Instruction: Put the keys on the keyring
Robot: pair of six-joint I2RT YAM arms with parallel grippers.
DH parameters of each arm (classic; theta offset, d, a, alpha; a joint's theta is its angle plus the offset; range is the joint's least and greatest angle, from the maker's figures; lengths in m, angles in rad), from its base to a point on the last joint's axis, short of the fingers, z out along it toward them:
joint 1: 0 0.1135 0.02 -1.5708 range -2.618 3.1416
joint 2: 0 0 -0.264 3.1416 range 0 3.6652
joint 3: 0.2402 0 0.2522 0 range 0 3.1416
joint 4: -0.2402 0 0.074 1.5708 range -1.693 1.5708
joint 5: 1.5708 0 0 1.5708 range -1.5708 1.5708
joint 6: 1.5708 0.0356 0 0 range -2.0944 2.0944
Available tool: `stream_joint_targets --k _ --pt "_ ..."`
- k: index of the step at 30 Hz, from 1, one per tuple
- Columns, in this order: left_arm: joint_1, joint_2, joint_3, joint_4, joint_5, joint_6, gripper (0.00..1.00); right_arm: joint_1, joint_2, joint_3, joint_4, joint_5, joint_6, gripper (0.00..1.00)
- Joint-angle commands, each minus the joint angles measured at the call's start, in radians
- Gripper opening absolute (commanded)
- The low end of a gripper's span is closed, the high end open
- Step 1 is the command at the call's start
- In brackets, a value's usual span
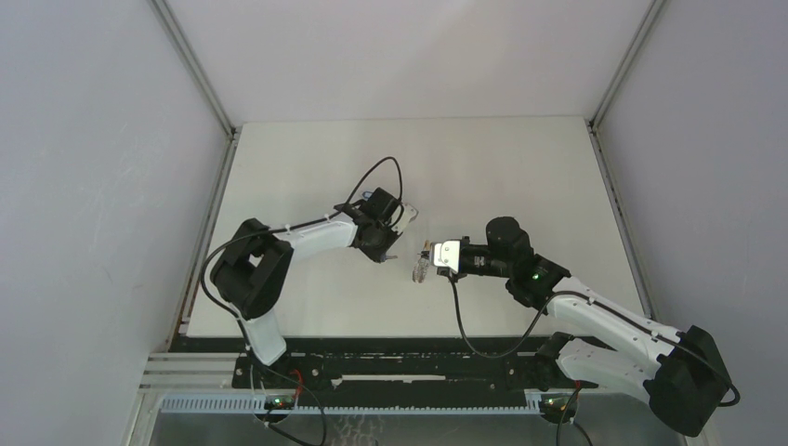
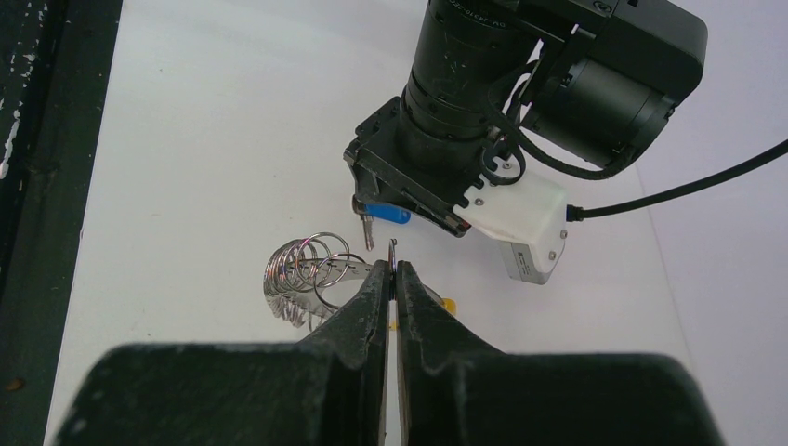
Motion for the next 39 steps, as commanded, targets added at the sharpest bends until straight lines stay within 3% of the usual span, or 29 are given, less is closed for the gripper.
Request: stream_joint_targets --k 1,23,32,39 --pt "-0.006 -0.001 -0.019 0.004 -0.004 0.016 0.21 0.008 -0.019 0.006 0.02 0.0 -0.012 0.0" --pt "-0.005 -0.027 -0.04 -0.009 -0.026 0.011 0.22 0.009 -0.021 0.006 0.021 -0.003 -0.011 0.0" --pt "-0.005 -0.039 -0.043 -0.02 -0.023 0.012 0.12 0.009 -0.018 0.006 0.022 -0.001 -0.013 0.0" --pt "-0.005 -0.135 -0.082 -0.021 -0.023 0.011 0.02 0.009 -0.021 0.007 0.023 0.002 -0.012 0.0"
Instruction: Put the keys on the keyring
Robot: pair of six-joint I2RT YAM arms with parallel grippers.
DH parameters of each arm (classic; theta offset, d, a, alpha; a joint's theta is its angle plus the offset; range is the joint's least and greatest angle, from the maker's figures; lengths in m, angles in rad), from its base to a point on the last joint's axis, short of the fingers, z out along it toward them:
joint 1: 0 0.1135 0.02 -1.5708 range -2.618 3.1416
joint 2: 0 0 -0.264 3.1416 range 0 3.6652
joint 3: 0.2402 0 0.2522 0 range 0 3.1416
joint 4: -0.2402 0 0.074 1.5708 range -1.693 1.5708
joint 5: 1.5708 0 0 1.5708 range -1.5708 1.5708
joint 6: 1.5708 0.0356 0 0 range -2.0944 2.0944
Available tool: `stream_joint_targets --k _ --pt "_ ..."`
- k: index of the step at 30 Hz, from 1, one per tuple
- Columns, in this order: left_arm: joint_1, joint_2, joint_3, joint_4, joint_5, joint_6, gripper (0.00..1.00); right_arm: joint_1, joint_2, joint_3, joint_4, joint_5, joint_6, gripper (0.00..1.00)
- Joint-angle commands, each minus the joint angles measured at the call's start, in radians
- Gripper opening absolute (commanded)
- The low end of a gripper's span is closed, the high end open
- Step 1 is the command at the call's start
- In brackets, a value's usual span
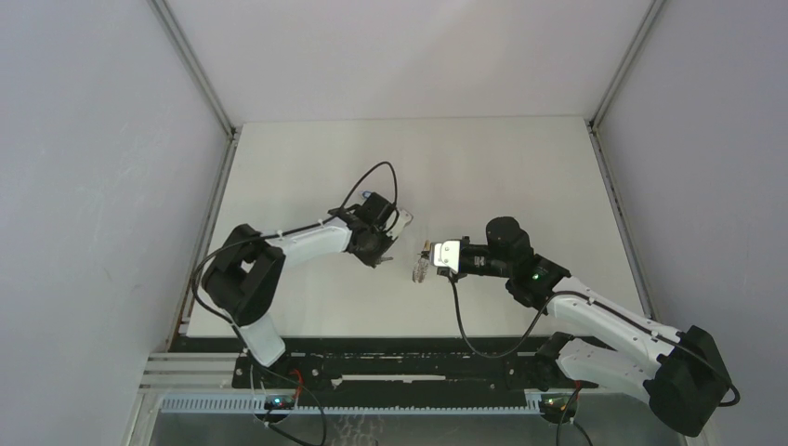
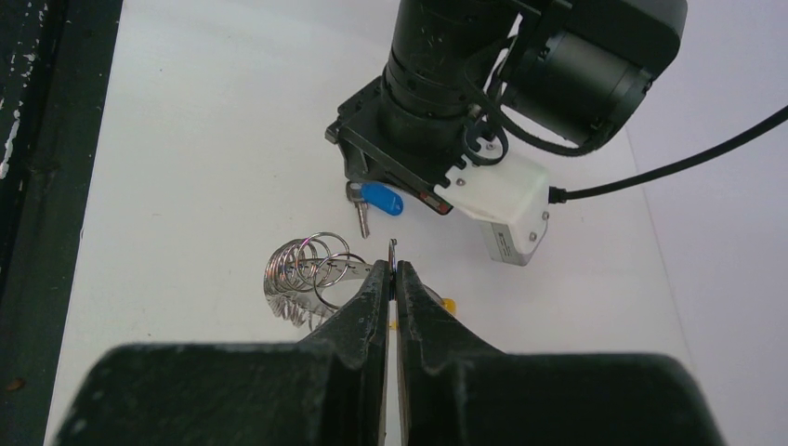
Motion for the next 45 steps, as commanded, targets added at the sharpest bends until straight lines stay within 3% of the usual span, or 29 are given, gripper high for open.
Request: stream_joint_targets --k 1,14,23,34,45 --pt "-0.006 -0.116 -0.038 -0.013 -0.005 0.011 0.02 0.01 -0.021 0.006 0.023 0.001 -0.01 0.0" --pt "-0.017 -0.499 -0.103 0.034 0.053 0.118 0.0 0.002 -0.039 0.006 0.058 0.004 0.074 0.0" --pt "-0.018 -0.735 -0.134 0.032 0.261 0.347 0.0 -0.001 -0.025 0.006 0.073 -0.038 0.068 0.0" --pt "-0.035 -0.775 -0.14 0.014 0.392 0.512 0.0 -0.015 0.031 0.015 0.187 -0.124 0.049 0.0" --pt "-0.088 -0.734 -0.139 -0.01 0.387 0.614 0.0 -0.016 0.112 0.066 0.188 -0.168 0.01 0.0"
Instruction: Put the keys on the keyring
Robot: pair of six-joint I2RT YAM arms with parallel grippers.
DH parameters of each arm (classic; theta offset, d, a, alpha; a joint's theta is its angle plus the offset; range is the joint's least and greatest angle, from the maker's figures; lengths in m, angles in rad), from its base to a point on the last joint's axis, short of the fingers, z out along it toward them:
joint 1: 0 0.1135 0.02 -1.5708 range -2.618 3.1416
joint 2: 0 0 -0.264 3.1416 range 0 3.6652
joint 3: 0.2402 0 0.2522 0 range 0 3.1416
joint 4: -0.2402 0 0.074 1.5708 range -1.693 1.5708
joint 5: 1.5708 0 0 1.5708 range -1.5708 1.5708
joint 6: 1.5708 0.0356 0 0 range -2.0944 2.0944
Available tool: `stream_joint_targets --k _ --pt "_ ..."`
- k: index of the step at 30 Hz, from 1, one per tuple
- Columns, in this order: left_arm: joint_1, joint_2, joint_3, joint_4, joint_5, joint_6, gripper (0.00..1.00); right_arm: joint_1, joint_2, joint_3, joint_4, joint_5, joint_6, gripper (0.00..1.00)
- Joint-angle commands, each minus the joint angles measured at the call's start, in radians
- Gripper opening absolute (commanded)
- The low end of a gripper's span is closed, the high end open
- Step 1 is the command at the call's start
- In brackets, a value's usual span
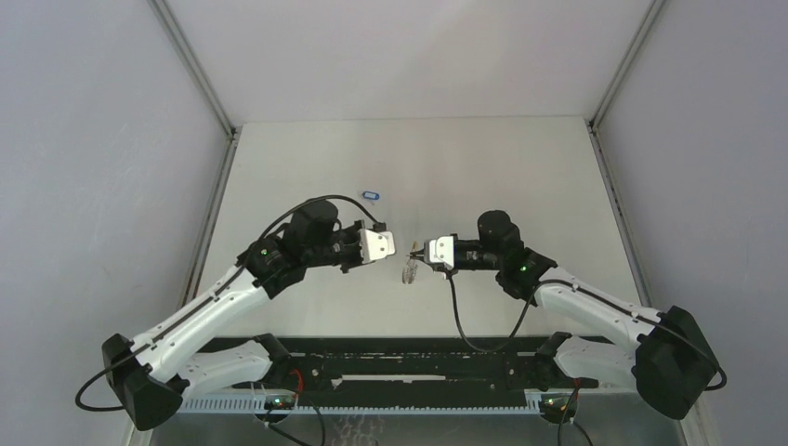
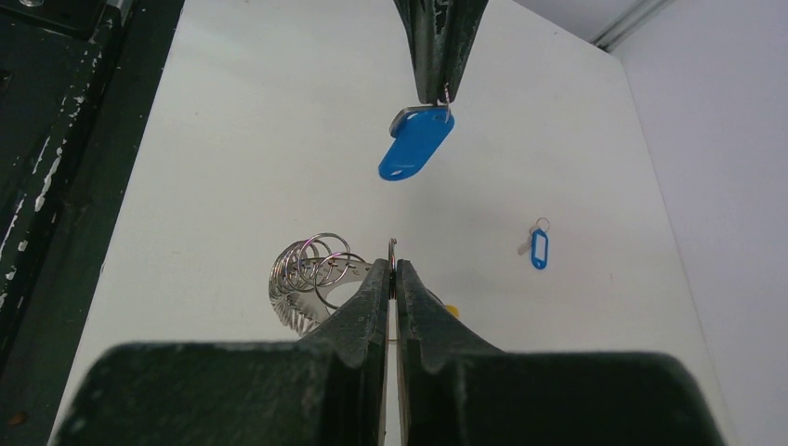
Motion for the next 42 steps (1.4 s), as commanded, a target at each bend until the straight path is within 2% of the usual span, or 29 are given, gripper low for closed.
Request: stream_joint_targets --k 1,9,28,42 --pt "-0.026 0.022 -0.005 -0.006 0.018 0.056 0.0 0.002 0.0 0.045 0.061 -0.027 -0.024 0.0" --pt "-0.058 0.085 -0.006 -0.005 -0.002 0.047 0.0 0.022 0.033 0.042 0.095 -0.053 -0.029 0.0" --pt "-0.107 0.027 -0.067 0.072 -0.014 0.049 0.0 0.038 0.09 0.042 0.141 -0.099 -0.012 0.0" --pt "-0.112 0.039 -0.065 0.07 -0.01 0.048 0.0 0.047 0.098 0.043 0.171 -0.046 0.019 0.0"
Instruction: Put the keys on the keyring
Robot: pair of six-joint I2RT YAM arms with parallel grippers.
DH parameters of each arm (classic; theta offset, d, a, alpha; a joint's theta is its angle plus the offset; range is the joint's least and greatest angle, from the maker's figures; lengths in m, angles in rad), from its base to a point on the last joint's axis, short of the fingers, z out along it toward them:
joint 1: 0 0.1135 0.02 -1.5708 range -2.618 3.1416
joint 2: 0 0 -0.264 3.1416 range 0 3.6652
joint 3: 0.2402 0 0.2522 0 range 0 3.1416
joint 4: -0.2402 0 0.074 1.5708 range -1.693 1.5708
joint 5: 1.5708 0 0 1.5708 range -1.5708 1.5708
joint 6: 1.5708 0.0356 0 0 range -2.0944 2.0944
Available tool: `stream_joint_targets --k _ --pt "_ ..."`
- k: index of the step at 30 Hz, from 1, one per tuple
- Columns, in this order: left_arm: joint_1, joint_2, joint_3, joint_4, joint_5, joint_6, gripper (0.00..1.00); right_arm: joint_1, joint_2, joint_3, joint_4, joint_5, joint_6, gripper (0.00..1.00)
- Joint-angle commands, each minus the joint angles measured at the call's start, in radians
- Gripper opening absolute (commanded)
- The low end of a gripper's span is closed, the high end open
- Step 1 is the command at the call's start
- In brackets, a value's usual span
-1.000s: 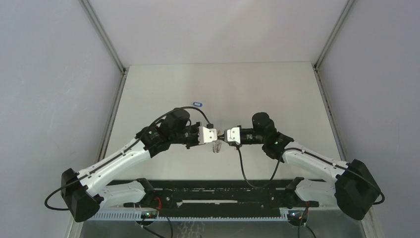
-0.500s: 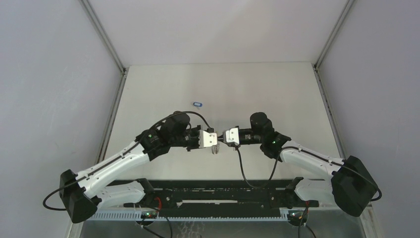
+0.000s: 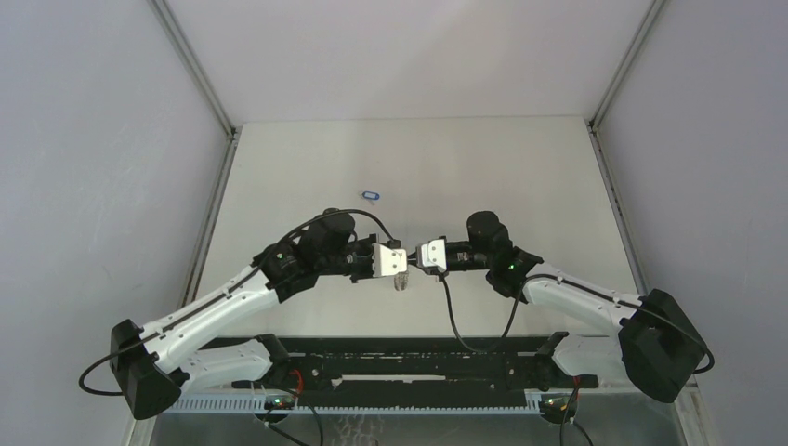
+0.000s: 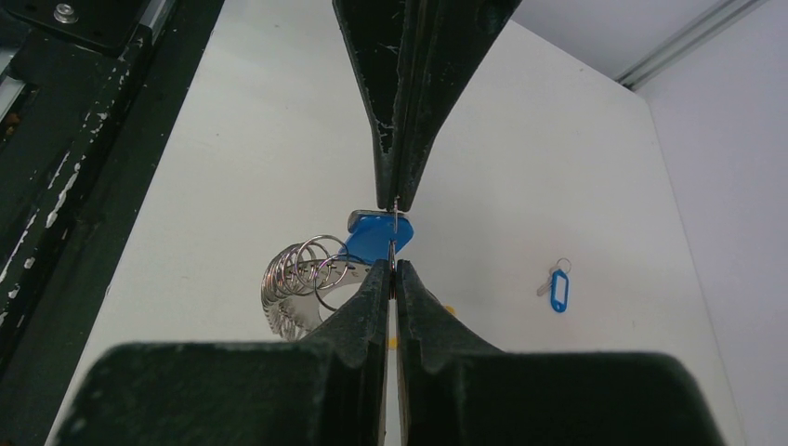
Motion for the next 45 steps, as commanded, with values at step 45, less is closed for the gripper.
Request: stream_joint_targets --k 45 --pt "-0.012 0.004 -0.014 0.034 -0.005 -0.004 0.0 0.019 -0.013 0.042 0.061 0.012 0.029 0.0"
